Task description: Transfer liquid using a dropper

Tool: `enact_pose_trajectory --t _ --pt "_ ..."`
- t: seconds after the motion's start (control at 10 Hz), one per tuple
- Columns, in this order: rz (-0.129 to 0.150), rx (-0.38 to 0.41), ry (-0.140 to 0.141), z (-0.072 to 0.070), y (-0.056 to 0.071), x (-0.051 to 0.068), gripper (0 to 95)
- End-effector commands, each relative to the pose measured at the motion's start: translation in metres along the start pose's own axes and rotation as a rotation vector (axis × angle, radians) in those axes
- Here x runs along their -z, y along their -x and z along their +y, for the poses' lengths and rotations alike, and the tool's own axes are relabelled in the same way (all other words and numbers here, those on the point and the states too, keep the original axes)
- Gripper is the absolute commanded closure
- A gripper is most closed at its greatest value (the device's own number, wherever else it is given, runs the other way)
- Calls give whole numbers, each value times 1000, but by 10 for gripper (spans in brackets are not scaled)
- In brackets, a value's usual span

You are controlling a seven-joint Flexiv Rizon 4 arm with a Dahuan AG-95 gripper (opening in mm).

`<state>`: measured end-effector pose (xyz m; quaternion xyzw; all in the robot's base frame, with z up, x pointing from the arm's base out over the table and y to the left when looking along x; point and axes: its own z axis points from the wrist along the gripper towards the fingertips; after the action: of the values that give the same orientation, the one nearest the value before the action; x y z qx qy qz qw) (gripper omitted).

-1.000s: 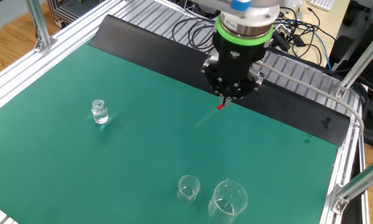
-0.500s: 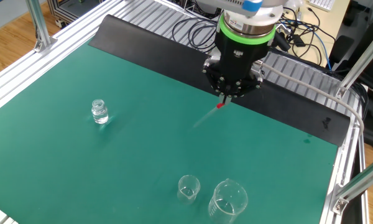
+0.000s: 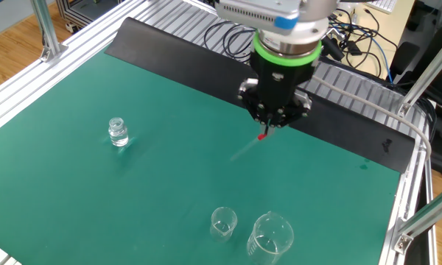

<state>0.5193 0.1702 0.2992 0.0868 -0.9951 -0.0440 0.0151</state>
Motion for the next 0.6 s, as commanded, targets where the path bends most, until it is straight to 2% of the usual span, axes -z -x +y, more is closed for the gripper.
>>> enact_pose_trajectory --t 0.1,0.4,0.6 --pt "-1 -14 -3 9 7 -3 950" --pt "-3 -27 -2 19 16 -9 950" --pt "-3 -36 -1 24 28 -15 950"
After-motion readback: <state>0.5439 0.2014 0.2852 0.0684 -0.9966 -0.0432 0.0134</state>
